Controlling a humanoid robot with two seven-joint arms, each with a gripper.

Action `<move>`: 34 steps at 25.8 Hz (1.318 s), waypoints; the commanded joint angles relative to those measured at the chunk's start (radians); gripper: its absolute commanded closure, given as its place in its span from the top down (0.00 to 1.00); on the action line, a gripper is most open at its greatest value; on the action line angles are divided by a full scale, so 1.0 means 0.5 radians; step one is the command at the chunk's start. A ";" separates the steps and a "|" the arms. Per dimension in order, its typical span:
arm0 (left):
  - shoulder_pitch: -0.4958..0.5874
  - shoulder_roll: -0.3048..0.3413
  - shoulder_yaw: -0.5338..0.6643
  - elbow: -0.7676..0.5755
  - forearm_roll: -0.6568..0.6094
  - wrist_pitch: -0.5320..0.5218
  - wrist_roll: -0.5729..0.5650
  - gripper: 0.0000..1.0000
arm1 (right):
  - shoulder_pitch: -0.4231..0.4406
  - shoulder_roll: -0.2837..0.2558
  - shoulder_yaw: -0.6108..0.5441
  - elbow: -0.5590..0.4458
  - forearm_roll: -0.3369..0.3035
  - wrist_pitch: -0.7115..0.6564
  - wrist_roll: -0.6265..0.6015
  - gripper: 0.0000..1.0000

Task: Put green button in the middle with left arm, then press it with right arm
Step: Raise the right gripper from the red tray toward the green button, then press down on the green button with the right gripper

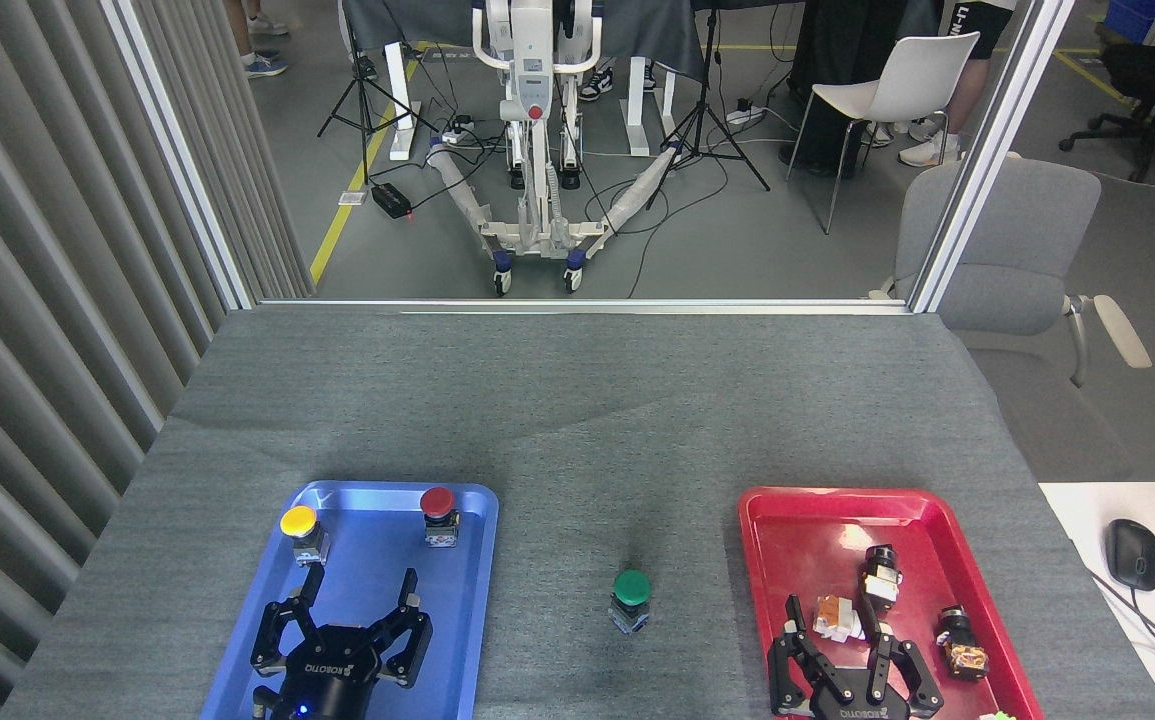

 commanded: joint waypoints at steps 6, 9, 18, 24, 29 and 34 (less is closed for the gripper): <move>-0.002 0.000 0.021 -0.003 0.000 0.002 -0.004 0.99 | 0.003 0.026 0.007 0.010 0.000 -0.187 -0.013 0.05; -0.002 0.000 0.021 -0.003 0.000 0.002 -0.004 0.99 | -0.010 0.041 0.047 0.023 0.003 -0.214 -0.016 0.00; -0.002 0.000 0.024 -0.003 0.000 0.002 -0.017 0.99 | -0.212 0.084 0.271 0.197 0.095 -0.199 -0.013 0.00; 0.001 0.000 0.033 -0.003 0.000 0.002 -0.020 0.99 | -0.378 0.158 0.415 0.458 0.107 -0.156 -0.013 0.00; 0.001 0.000 0.036 -0.003 0.003 0.002 -0.020 0.99 | -0.485 0.201 0.510 0.642 0.107 -0.079 -0.013 0.00; 0.001 0.000 0.036 -0.003 0.000 -0.001 -0.020 0.99 | -0.494 0.222 0.541 0.676 0.107 -0.067 -0.013 0.01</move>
